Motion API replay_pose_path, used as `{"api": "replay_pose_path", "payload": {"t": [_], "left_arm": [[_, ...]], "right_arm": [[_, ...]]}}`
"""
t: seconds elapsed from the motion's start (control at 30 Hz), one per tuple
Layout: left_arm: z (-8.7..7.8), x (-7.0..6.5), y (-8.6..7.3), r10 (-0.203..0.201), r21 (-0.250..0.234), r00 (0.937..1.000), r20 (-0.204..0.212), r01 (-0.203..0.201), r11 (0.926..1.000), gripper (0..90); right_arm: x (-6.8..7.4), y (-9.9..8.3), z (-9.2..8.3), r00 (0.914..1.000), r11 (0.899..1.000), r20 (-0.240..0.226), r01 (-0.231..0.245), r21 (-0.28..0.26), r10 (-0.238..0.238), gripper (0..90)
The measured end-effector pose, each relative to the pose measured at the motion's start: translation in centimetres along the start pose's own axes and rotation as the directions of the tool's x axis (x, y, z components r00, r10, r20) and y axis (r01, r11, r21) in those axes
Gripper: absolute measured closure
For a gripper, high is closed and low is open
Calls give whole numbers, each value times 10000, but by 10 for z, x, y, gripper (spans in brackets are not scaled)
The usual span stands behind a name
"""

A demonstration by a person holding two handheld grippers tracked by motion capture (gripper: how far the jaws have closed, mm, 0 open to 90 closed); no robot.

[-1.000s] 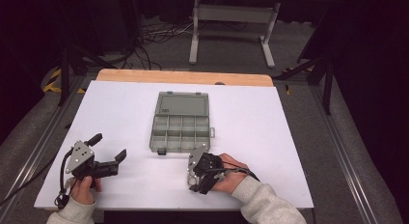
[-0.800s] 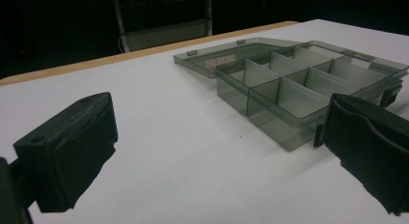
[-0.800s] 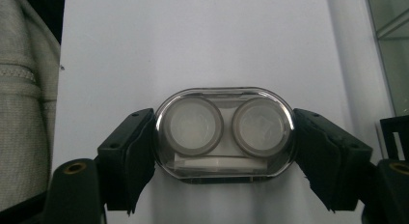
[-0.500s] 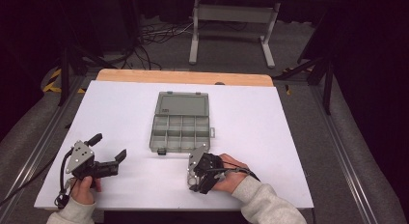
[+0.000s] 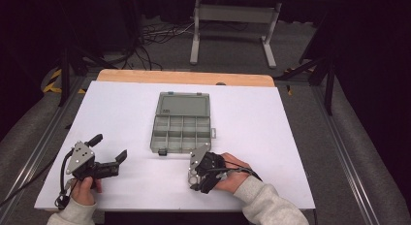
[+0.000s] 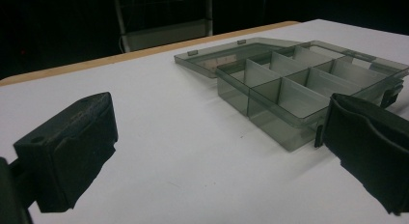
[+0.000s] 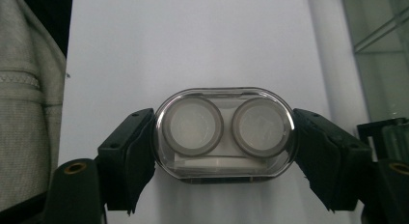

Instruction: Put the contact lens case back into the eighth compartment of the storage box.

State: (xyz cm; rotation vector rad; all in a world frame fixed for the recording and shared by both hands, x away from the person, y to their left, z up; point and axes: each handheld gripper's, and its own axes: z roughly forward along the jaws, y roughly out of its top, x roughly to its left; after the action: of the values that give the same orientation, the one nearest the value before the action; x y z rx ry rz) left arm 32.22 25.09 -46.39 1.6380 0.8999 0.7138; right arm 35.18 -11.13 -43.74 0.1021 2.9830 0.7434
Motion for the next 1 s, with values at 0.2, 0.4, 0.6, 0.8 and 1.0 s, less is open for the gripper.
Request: {"api": "replay_pose_path", "payload": {"t": [0.2, 0.4, 0.6, 0.8, 1.0], "left_arm": [[0, 0, 0, -9, 0, 10000, -3, 9, 10000, 2], [0, 0, 0, -18, -14, 10000, -16, 18, 10000, 2], [0, 0, 0, -22, -7, 10000, -31, 22, 10000, 2], [0, 0, 0, -24, -10, 10000, -29, 24, 10000, 2], [0, 0, 0, -21, -6, 10000, -28, 21, 10000, 2]], "right_arm": [[-2, 3, -11, 9998, 9996, 216, 57, -260, -51, 265], [-4, 6, -23, 9989, 9969, 452, 193, -766, -159, 265], [-4, 8, -32, 9977, 9940, 650, 273, -1061, -205, 265], [-5, 9, -39, 9964, 9878, 805, 381, -1508, -261, 265], [-6, 9, -45, 9961, 9826, 877, 281, -1837, -121, 265]]}}
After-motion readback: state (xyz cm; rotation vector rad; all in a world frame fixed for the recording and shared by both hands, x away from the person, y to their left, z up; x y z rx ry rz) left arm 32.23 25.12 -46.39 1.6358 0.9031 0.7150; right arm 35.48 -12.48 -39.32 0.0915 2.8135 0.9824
